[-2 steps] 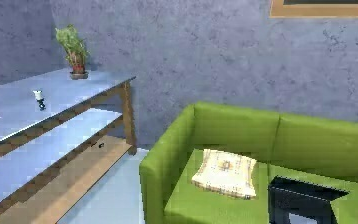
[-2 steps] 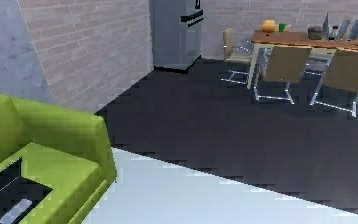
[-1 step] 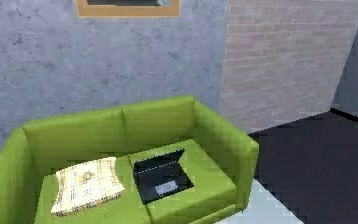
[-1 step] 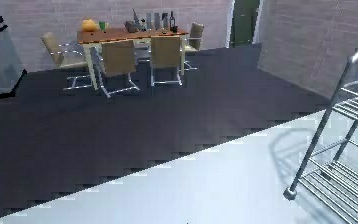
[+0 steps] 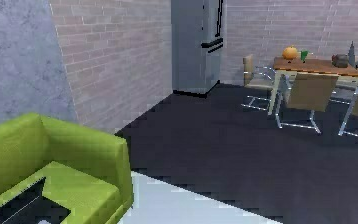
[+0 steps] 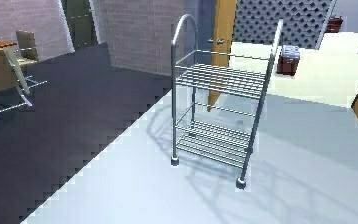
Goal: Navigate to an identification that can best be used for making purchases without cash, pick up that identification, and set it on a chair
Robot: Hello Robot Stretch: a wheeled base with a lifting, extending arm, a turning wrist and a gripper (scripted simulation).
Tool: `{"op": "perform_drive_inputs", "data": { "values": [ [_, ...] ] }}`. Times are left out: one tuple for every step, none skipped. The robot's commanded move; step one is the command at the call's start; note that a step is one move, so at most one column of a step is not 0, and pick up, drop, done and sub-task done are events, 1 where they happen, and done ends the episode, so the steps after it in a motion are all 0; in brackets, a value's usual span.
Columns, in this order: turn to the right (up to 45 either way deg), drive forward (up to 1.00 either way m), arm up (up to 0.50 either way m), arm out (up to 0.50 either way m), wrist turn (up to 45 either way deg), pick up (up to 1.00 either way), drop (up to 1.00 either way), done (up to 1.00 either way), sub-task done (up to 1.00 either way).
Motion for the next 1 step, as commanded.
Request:
{"op": "perform_drive_inputs", "data": {
  "values": [
    [0.0,0.75,0.00,0.00,0.0,0.00,0.00,0.00,0.00]
  ]
}}
